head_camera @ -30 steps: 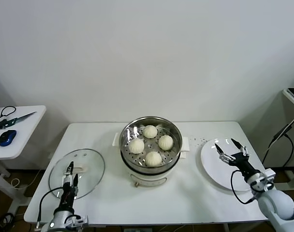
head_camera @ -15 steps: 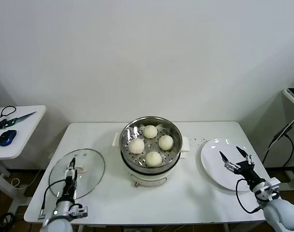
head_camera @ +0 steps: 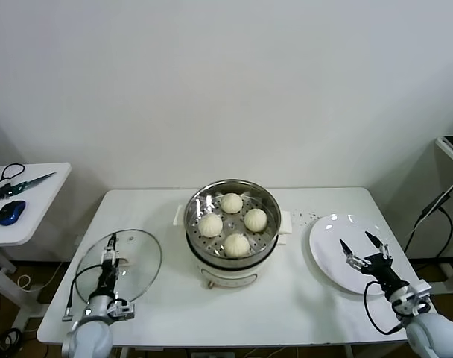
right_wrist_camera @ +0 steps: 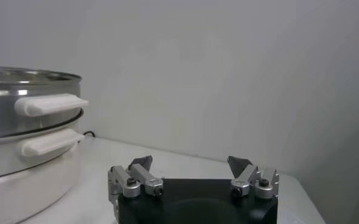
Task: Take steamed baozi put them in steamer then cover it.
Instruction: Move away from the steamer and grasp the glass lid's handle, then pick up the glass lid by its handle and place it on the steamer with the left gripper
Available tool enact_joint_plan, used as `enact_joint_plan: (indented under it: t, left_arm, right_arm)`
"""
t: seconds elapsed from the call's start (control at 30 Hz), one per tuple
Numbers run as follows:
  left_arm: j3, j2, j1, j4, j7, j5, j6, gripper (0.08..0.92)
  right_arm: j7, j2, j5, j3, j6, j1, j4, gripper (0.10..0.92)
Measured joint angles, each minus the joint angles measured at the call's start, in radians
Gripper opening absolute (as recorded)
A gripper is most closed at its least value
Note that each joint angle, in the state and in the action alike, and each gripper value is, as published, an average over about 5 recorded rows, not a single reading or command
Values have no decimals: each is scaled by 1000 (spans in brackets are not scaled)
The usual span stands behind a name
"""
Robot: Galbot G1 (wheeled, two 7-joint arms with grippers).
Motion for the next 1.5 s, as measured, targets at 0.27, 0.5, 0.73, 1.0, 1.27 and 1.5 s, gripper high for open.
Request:
enact_joint_plan:
  t: [0.27, 0.5, 0.73, 1.0, 1.27, 1.5]
  left_arm:
    - [6, 5, -20, 34, 2, -25, -13, 697]
    - [9, 7, -28, 50, 15, -44, -18, 498]
    - [12, 13, -25, 49, 29, -66, -20, 290]
    - [29, 28, 2, -3, 41, -107, -5, 155]
    - [45, 54, 73, -150, 46, -160, 48, 155]
    - [50, 90, 169, -334, 64, -189, 144, 155]
  right_arm:
    - [-4, 8, -17, 0, 5, 3, -15, 823]
    - [-7, 15, -29, -5, 10, 11, -25, 823]
    - [-10, 24, -46, -10, 18, 17, -36, 823]
    - [-12, 28, -62, -13, 25, 23, -44, 823]
    - [-14, 29, -74, -14, 33, 32, -55, 823]
    - [-17, 28, -86, -21, 37, 49, -72, 823]
